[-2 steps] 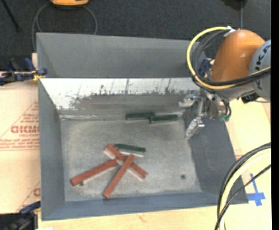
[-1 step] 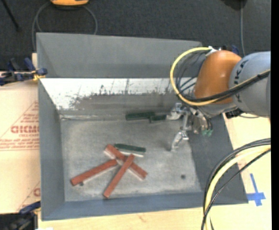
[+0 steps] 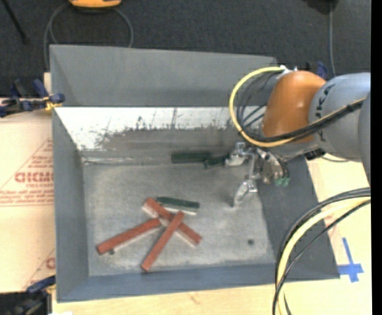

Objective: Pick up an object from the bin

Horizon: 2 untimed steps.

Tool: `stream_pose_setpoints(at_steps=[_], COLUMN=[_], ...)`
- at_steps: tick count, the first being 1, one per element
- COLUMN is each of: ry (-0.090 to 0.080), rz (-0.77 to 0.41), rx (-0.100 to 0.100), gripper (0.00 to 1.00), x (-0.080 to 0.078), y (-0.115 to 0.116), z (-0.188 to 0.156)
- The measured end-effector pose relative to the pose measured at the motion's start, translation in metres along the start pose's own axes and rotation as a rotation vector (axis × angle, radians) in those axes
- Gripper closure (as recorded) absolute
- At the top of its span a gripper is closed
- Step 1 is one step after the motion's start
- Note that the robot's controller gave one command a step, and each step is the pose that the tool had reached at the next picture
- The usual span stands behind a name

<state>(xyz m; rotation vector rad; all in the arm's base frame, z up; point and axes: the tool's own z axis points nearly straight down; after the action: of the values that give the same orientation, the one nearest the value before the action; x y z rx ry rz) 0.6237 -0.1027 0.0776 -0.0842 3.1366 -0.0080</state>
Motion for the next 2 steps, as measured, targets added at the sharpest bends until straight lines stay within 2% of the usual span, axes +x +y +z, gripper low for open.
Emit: stream_pose_setpoints(at_steps=[1, 2], ry=[0.031, 0.036], rz=[0.067, 0.076], rx=[0.002, 0.003], gripper=[0.0, 0.0], x=[-0.018, -0.02], y=[0.05, 0.062], z=[-0.011, -0.012])
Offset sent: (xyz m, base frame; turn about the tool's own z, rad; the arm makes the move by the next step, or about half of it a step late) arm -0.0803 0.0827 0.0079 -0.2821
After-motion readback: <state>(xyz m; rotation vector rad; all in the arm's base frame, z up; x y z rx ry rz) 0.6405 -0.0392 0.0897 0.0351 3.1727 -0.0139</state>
